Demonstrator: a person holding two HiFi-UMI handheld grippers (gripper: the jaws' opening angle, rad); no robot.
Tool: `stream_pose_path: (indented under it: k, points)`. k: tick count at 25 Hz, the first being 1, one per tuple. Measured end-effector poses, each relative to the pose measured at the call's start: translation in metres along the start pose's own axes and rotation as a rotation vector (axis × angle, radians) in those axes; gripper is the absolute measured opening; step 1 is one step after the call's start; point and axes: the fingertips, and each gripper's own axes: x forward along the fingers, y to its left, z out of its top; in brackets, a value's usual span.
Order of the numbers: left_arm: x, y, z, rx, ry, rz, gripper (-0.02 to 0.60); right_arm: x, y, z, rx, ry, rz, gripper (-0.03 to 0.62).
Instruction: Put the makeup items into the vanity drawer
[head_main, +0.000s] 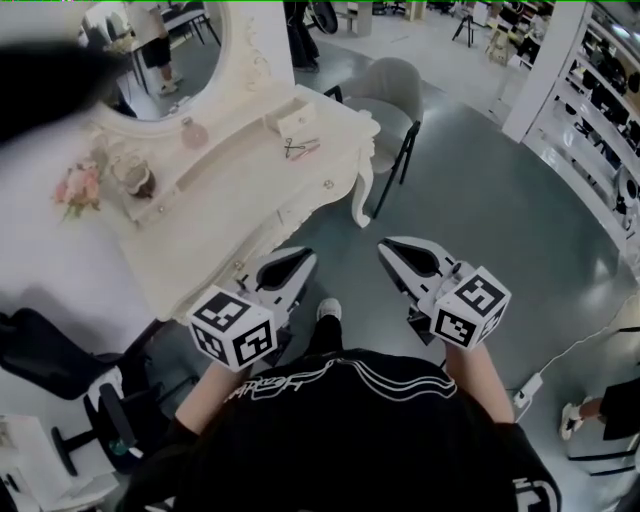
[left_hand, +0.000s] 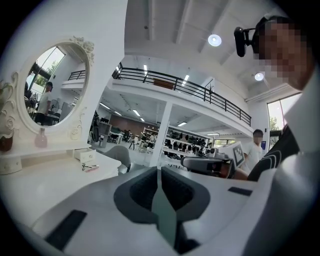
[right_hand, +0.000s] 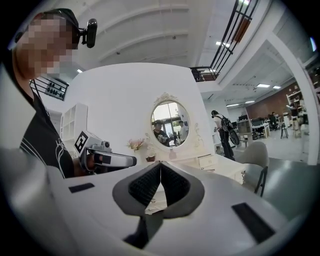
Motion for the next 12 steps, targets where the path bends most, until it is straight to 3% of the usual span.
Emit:
stream_pose_path:
  k: [4, 8, 12]
  points:
    - [0.025, 0.036, 0.005, 0.022, 0.022, 0.027, 0.026, 0.023, -0.034, 0.007, 0.03, -0.017, 0.0, 0.026]
    - [0.051, 0.088, 0.017, -0.005, 0.036, 0.069, 0.034, 0.058, -0.074, 0.013, 0.053, -0.014, -0.001, 0.026]
    - [0.086, 0.141, 0.026, -0.041, 0.066, 0.087, 0.115, 0.101, -0.119, 0.019, 0.085, 0.007, -0.001, 0.026]
